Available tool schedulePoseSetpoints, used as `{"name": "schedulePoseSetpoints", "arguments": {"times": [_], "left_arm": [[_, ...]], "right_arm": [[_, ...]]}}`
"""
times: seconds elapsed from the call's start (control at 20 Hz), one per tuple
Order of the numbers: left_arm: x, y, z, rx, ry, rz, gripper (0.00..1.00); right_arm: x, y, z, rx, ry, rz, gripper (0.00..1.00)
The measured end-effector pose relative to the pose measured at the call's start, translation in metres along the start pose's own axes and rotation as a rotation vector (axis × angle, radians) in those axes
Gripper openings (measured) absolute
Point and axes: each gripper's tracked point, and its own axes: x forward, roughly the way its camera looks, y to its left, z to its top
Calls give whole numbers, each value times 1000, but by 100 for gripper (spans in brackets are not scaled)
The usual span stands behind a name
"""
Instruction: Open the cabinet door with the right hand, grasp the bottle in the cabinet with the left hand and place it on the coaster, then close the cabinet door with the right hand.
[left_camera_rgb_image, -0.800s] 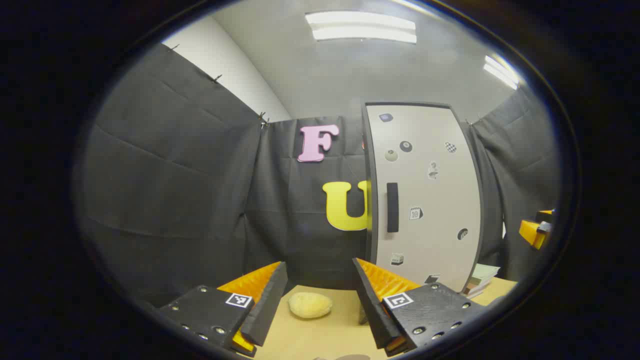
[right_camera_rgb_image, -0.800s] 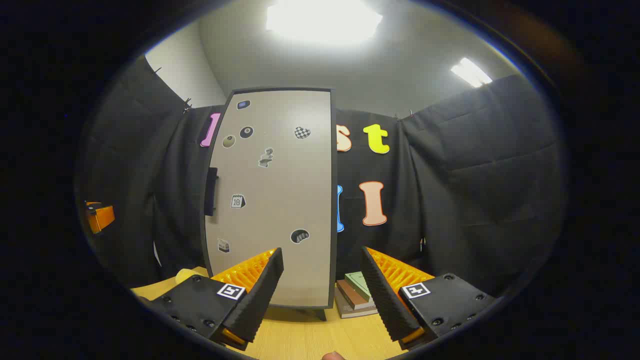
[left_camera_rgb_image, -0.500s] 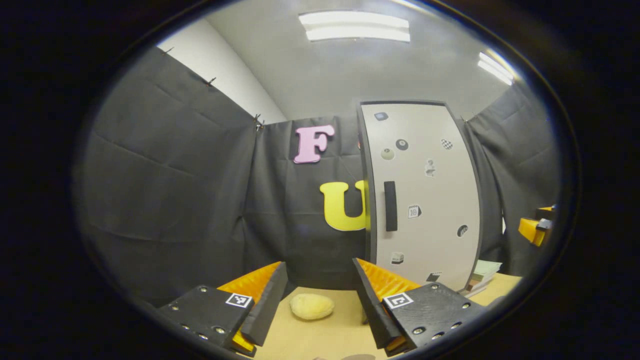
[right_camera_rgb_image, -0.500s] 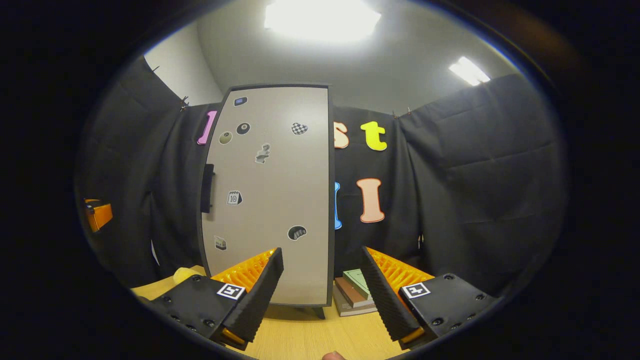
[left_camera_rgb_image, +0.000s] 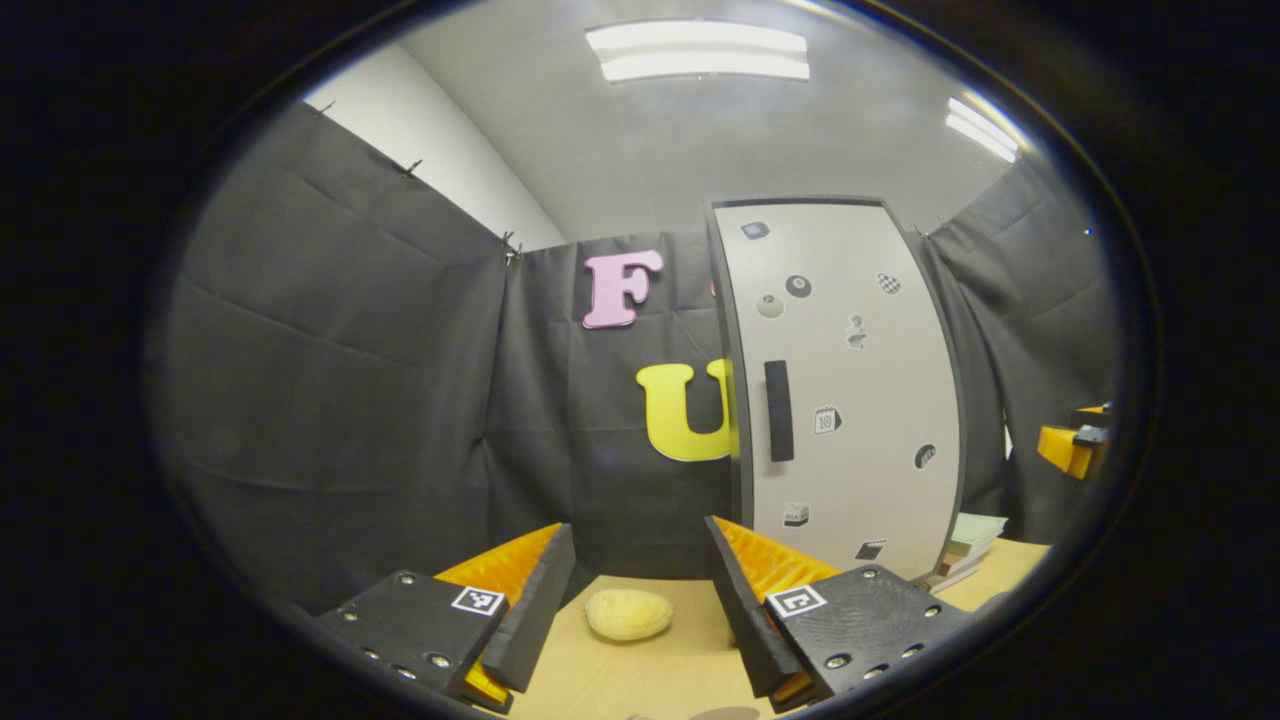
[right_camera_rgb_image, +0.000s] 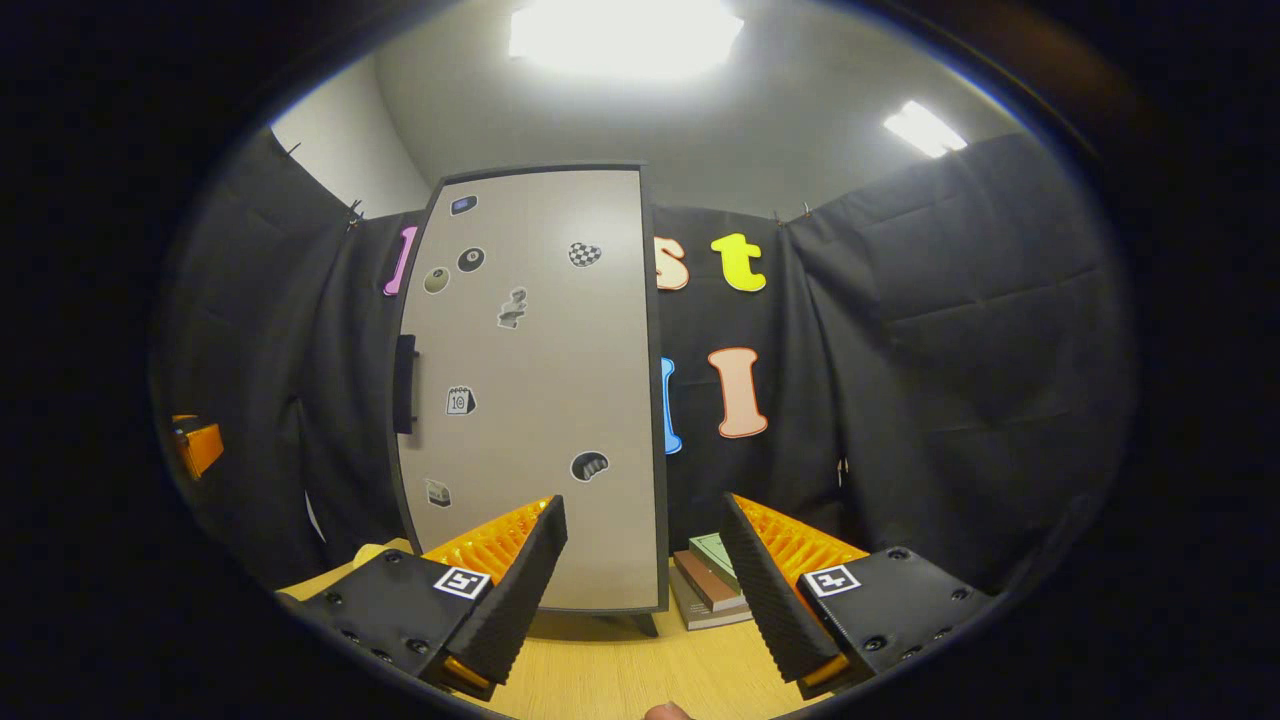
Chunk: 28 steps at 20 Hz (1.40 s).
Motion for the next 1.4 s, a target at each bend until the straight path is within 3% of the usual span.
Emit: {"name": "schedulePoseSetpoints", "arguments": {"times": [0.05,0.45,0.95,1.0,1.05,1.1,1.15,1.4], "left_arm": [[0,-1,1,4,0,-5,77],[-3,7,5,45,-10,-2,80],[-11,68,2,79,-2,92,77],[-14,78,1,87,-3,106,80],[-16,86,1,94,-4,120,77],[-20,94,0,101,-5,132,80],[-23,102,1,107,-6,144,80],[-37,137,-8,121,8,201,80]], "right_arm": [[1,0,2,4,-1,1,98],[20,18,4,14,47,25,98],[71,119,26,11,54,172,98],[75,131,27,13,56,186,93],[80,142,29,13,59,202,98],[85,154,30,11,60,216,93],[90,164,32,7,58,225,98],[113,217,42,6,47,267,98]]}}
